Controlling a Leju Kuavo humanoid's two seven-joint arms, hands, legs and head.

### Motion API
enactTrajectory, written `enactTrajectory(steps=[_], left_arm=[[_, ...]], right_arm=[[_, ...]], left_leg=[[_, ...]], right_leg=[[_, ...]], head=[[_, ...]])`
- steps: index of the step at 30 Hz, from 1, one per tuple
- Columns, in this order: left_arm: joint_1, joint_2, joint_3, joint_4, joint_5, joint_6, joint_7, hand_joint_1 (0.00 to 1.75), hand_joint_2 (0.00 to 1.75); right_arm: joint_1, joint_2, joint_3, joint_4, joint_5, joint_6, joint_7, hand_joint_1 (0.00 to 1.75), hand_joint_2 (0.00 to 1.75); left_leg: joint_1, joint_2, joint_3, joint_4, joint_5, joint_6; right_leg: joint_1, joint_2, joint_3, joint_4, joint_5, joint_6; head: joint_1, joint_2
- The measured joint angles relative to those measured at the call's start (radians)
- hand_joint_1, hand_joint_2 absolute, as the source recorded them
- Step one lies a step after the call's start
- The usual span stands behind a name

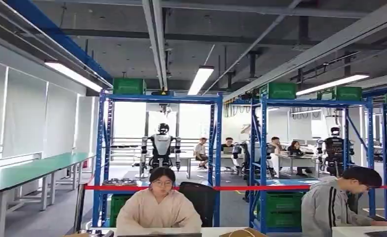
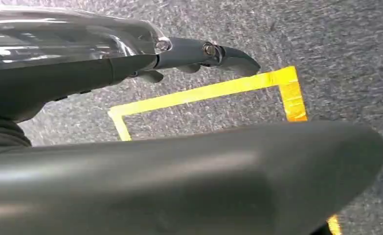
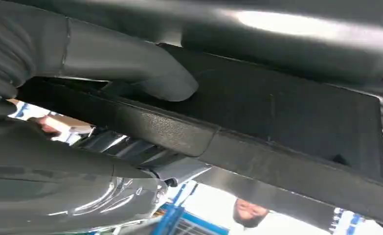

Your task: Take the parts from the cabinet and place them on the table.

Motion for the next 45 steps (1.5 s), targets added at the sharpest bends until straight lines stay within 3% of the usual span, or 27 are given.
enactTrajectory(steps=[1, 2, 4, 6, 7, 8, 9, 11, 13, 14, 17, 19, 20, 23, 24, 26, 28, 31, 33, 34, 36, 38, 39, 41, 43, 44, 45], left_arm=[[0.004, 0.0, 0.0, 0.0, 0.0, 0.0, 0.0, 0.0, 1.75], [0.007, 0.0, 0.0, 0.0, 0.0, 0.0, 0.0, 0.0, 1.75], [0.004, 0.001, 0.0, 0.0, 0.001, 0.0, -0.002, 0.0, 1.75], [0.001, 0.002, -0.001, 0.0, 0.002, 0.001, -0.004, 0.0, 1.75], [0.002, 0.002, -0.002, 0.0, -0.001, 0.003, -0.004, 0.0, 0.0], [0.003, 0.003, -0.003, 0.0, -0.002, 0.003, -0.006, 0.0, 0.0], [0.004, 0.003, -0.007, 0.0, -0.004, 0.003, -0.009, 0.0, 0.0], [0.003, 0.003, -0.01, 0.0, -0.004, 0.003, -0.011, 0.0, 0.0], [0.0, 0.003, -0.013, 0.0, -0.004, 0.003, -0.011, 0.0, 0.0], [-0.002, 0.002, -0.015, 0.002, -0.004, 0.003, -0.01, 0.0, 0.0], [0.0, 0.002, -0.017, 0.002, -0.004, 0.002, -0.008, 0.0, 0.0], [-0.001, 0.003, -0.018, 0.002, -0.004, 0.002, -0.008, 0.0, 0.0], [-0.001, 0.003, -0.019, 0.002, -0.003, 0.0, -0.008, 0.0, 0.0], [0.001, 0.003, -0.019, 0.002, -0.001, -0.001, -0.008, 0.0, 0.0], [0.003, 0.004, -0.019, 0.002, 0.0, -0.001, -0.008, 0.0, 0.0], [0.004, 0.005, -0.019, 0.002, 0.0, -0.002, -0.009, 0.0, 0.0], [0.005, 0.005, -0.02, 0.002, 0.0, -0.005, -0.01, 0.0, 0.0], [0.006, 0.005, -0.02, 0.003, 0.013, -0.009, -0.015, 0.0, 0.0], [0.016, 0.005, -0.019, 0.003, 0.022, -0.009, -0.018, 0.0, 0.0], [0.019, 0.005, -0.018, 0.004, 0.027, -0.009, -0.019, 0.0, 0.0], [0.019, 0.005, -0.011, 0.004, 0.043, -0.009, -0.019, 0.0, 0.0], [0.02, 0.005, -0.003, 0.004, 0.056, -0.005, -0.011, 0.0, 0.0], [0.022, 0.005, 0.002, 0.004, 0.061, -0.001, -0.007, 0.0, 0.0], [0.026, 0.004, 0.011, 0.004, 0.072, 0.003, -0.006, 0.0, 0.0], [0.028, 0.003, 0.02, 0.004, 0.081, 0.007, -0.007, 0.0, 0.0], [0.028, 0.002, 0.025, 0.004, 0.09, 0.009, -0.008, 0.0, 0.0], [0.027, 0.002, 0.03, 0.004, 0.095, 0.01, -0.008, 0.0, 0.0]], right_arm=[[-0.002, -0.003, -0.007, 0.008, -0.001, 0.0, 0.0, 1.75, 1.75], [-0.004, -0.005, -0.014, 0.017, -0.004, 0.002, 0.0, 0.0, 0.0], [-0.008, -0.007, -0.027, 0.033, -0.009, 0.01, 0.0, 0.0, 0.0], [-0.003, -0.013, -0.042, 0.049, -0.017, 0.009, -0.011, 0.0, 0.0], [0.001, -0.015, -0.048, 0.054, -0.021, 0.004, -0.025, 0.0, 0.0], [0.007, -0.016, -0.056, 0.058, -0.028, -0.004, -0.037, 0.0, 0.0], [0.012, -0.018, -0.067, 0.061, -0.039, -0.013, -0.057, 0.0, 0.0], [0.016, -0.02, -0.089, 0.063, -0.072, -0.029, -0.115, 0.0, 0.0], [0.015, -0.017, -0.111, 0.058, -0.096, -0.036, -0.169, 0.0, 0.0], [0.015, -0.015, -0.121, 0.054, -0.114, -0.039, -0.195, 0.0, 0.0], [0.02, -0.004, -0.151, 0.036, -0.172, -0.039, -0.284, 0.0, 0.0], [0.021, 0.008, -0.168, 0.006, -0.215, -0.035, -0.339, 0.0, 0.0], [0.021, 0.016, -0.174, -0.012, -0.246, -0.028, -0.368, 0.0, 0.0], [0.046, 0.021, -0.187, -0.092, -0.356, 0.01, -0.44, 0.0, 0.0], [0.061, 0.019, -0.19, -0.126, -0.407, 0.025, -0.465, 0.0, 0.0], [0.104, 0.013, -0.206, -0.217, -0.541, 0.058, -0.528, 0.0, 0.0], [0.157, 0.003, -0.231, -0.357, -0.707, 0.107, -0.577, 0.0, 0.0], [0.279, -0.01, -0.309, -0.607, -1.131, 0.272, -0.672, 0.0, 0.0], [0.366, -0.013, -0.385, -0.797, -1.384, 0.396, -0.683, 0.0, 0.0], [0.402, -0.016, -0.419, -0.89, -1.462, 0.451, -0.682, 0.0, 0.0], [0.47, -0.023, -0.468, -1.055, -1.579, 0.563, -0.691, 0.0, 0.0], [0.553, -0.031, -0.5, -1.21, -1.65, 0.652, -0.694, 0.0, 0.0], [0.59, -0.036, -0.512, -1.275, -1.665, 0.681, -0.695, 0.0, 0.0], [0.657, -0.045, -0.528, -1.381, -1.675, 0.717, -0.705, 0.0, 0.0], [0.701, -0.05, -0.539, -1.462, -1.675, 0.75, -0.717, 0.0, 0.0], [0.72, -0.052, -0.544, -1.492, -1.674, 0.767, -0.722, 0.0, 0.0], [0.743, -0.053, -0.547, -1.512, -1.672, 0.778, -0.726, 0.0, 0.0]], left_leg=[[-0.004, -0.001, 0.0, 0.0, -0.001, 0.006], [-0.006, 0.0, 0.002, 0.0, 0.0, 0.01], [-0.001, 0.002, 0.003, -0.005, 0.005, 0.024], [-0.001, 0.002, 0.002, -0.005, 0.006, 0.032], [-0.002, 0.003, 0.002, -0.005, 0.006, 0.032], [-0.003, 0.004, 0.002, -0.005, 0.006, 0.032], [-0.003, 0.004, 0.002, -0.005, 0.006, 0.032], [-0.004, 0.004, 0.004, -0.005, 0.006, 0.032], [-0.005, 0.004, 0.005, -0.005, 0.005, 0.031], [-0.009, 0.003, 0.002, -0.005, 0.005, 0.028], [-0.004, 0.003, 0.003, -0.014, 0.011, 0.011], [-0.003, 0.004, 0.002, -0.013, 0.001, 0.001], [-0.004, 0.004, -0.009, 0.013, -0.023, 0.0], [-0.005, 0.004, -0.114, 0.247, -0.129, -0.007], [-0.005, 0.004, -0.13, 0.28, -0.13, -0.008], [-0.003, 0.004, -0.1, 0.21, -0.075, -0.01], [-0.001, 0.005, -0.017, 0.034, 0.016, -0.011], [-0.005, 0.001, 0.0, -0.004, 0.001, 0.003], [-0.009, -0.003, 0.002, -0.004, -0.001, 0.016], [-0.004, -0.002, 0.005, -0.008, 0.001, 0.023], [-0.003, 0.0, 0.006, -0.007, 0.002, 0.034], [-0.004, 0.001, 0.006, -0.007, 0.002, 0.036], [-0.005, 0.001, 0.006, -0.007, 0.002, 0.036], [-0.006, 0.001, 0.006, -0.007, 0.001, 0.036], [-0.006, 0.0, 0.008, -0.008, 0.001, 0.035], [-0.006, 0.0, 0.008, -0.008, 0.002, 0.034], [-0.012, -0.001, 0.006, -0.007, 0.003, 0.029]], right_leg=[[-0.001, -0.001, 0.003, -0.002, 0.001, 0.002], [-0.004, 0.0, 0.005, -0.003, 0.002, 0.005], [-0.006, 0.0, 0.001, 0.013, -0.017, 0.016], [-0.01, -0.001, -0.053, 0.139, -0.092, 0.024], [-0.01, -0.001, -0.093, 0.226, -0.129, 0.026], [-0.01, -0.001, -0.122, 0.292, -0.15, 0.027], [-0.01, -0.001, -0.135, 0.315, -0.147, 0.027], [-0.009, -0.001, -0.093, 0.226, -0.086, 0.02], [-0.006, 0.0, -0.004, 0.038, 0.002, 0.002], [0.0, 0.0, 0.015, 0.003, -0.008, -0.001], [0.004, 0.001, 0.01, -0.003, -0.004, -0.004], [-0.006, -0.001, 0.015, -0.024, 0.01, -0.018], [-0.006, -0.001, 0.015, -0.026, 0.012, -0.023], [-0.002, -0.002, 0.015, -0.025, 0.01, -0.026], [-0.001, -0.001, 0.015, -0.025, 0.01, -0.027], [-0.002, 0.0, 0.016, -0.022, 0.007, -0.026], [-0.004, 0.001, 0.019, -0.013, -0.003, -0.018], [0.005, -0.001, 0.012, -0.004, -0.009, -0.005], [0.003, -0.005, 0.016, -0.005, -0.012, -0.001], [0.0, -0.004, 0.015, 0.001, -0.022, 0.008], [-0.004, -0.002, -0.024, 0.089, -0.081, 0.021], [-0.008, -0.002, -0.099, 0.252, -0.158, 0.027], [-0.009, -0.002, -0.125, 0.305, -0.169, 0.029], [-0.01, -0.002, -0.102, 0.254, -0.123, 0.028], [-0.009, -0.002, -0.01, 0.076, -0.04, 0.018], [-0.007, 0.0, 0.032, -0.004, -0.024, 0.011], [-0.003, -0.001, 0.032, -0.012, -0.018, 0.013]], head=[[-0.001, 0.0], [-0.001, 0.0], [-0.001, 0.0], [-0.001, 0.0], [-0.001, 0.0], [-0.001, 0.0], [-0.001, 0.0], [-0.001, 0.0], [-0.001, 0.0], [-0.001, 0.0], [-0.001, 0.0], [-0.001, 0.0], [0.0, 0.0], [-0.001, 0.0], [-0.001, 0.0], [-0.001, 0.0], [-0.001, 0.0], [-0.001, 0.0], [-0.002, 0.0], [-0.002, 0.0], [-0.002, 0.0], [-0.002, 0.0], [-0.002, 0.0], [-0.002, 0.0], [-0.002, 0.0], [-0.002, 0.0], [-0.002, 0.0]])
